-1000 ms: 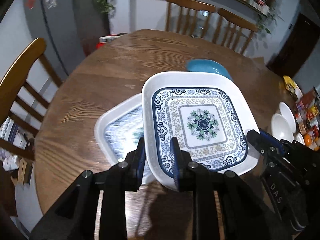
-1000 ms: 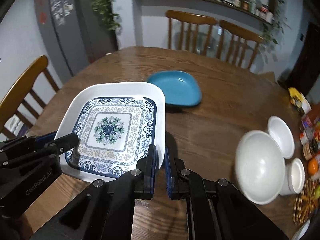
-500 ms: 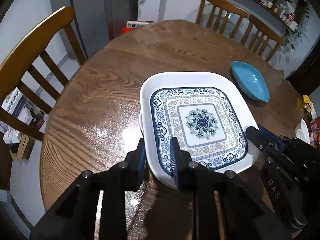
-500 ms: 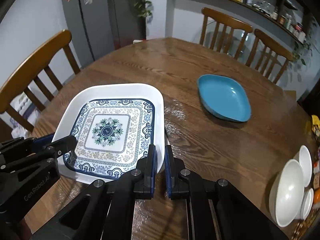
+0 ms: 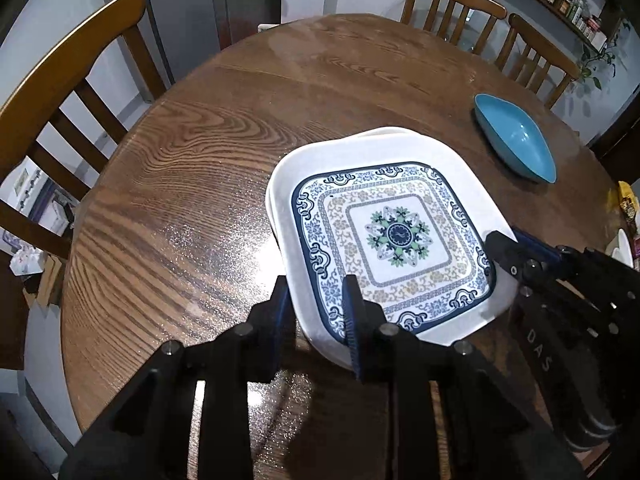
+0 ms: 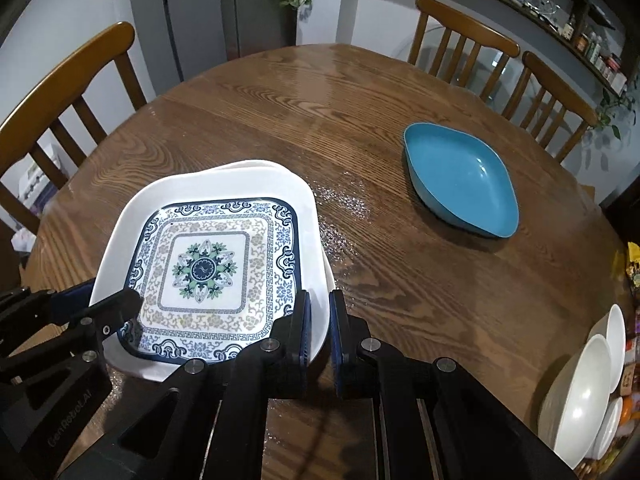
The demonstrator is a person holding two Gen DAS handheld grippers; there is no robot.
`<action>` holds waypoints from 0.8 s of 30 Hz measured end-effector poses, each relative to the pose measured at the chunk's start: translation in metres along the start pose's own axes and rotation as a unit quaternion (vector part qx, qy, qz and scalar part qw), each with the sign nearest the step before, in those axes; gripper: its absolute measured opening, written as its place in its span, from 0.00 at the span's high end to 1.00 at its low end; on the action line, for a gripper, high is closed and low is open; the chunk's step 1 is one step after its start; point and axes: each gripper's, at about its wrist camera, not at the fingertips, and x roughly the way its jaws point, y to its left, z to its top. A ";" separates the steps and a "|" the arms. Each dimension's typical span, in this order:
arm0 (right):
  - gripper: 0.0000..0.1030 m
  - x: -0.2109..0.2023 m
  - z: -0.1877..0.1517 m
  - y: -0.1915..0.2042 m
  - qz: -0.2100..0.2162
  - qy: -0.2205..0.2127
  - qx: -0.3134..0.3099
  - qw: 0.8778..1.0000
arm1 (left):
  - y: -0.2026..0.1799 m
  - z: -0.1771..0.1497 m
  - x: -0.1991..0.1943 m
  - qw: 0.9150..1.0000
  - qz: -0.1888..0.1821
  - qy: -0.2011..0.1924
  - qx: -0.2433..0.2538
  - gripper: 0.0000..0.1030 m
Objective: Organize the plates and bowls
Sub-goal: 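Lift the patterned plate with both grippers onto the smaller patterned plate, then open both grippers and move them to the teal dish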
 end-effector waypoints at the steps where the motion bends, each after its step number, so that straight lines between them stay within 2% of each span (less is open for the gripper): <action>1: 0.90 0.000 0.000 0.001 -0.003 -0.002 -0.002 1.000 | 0.002 0.002 0.001 1.000 -0.002 0.001 -0.002 0.72; 5: 0.90 -0.004 0.003 0.001 -0.003 -0.019 -0.005 1.000 | 0.000 -0.002 -0.003 1.000 -0.005 -0.001 -0.001 0.65; 10: 0.90 -0.019 0.003 -0.004 0.007 -0.037 0.003 0.999 | 0.004 -0.002 -0.019 1.000 0.003 -0.027 -0.008 0.43; 16: 0.88 -0.045 -0.003 -0.028 0.016 -0.055 0.025 0.998 | -0.002 0.004 -0.037 0.999 -0.028 -0.035 -0.006 0.41; 17: 0.86 -0.050 -0.003 -0.033 0.016 -0.058 0.028 0.998 | -0.006 0.005 -0.039 0.999 -0.032 -0.037 -0.003 0.40; 19: 0.70 -0.060 -0.005 -0.045 0.014 -0.064 0.035 0.997 | -0.016 0.007 -0.045 0.998 -0.045 -0.038 0.001 0.33; 22: 0.53 -0.077 -0.009 -0.069 0.001 -0.079 0.053 0.995 | -0.042 0.008 -0.052 0.997 -0.055 -0.042 0.022 0.31; 24: 0.51 -0.085 -0.010 -0.082 -0.008 -0.086 0.062 0.994 | -0.061 0.012 -0.058 0.996 -0.063 -0.046 0.040 0.29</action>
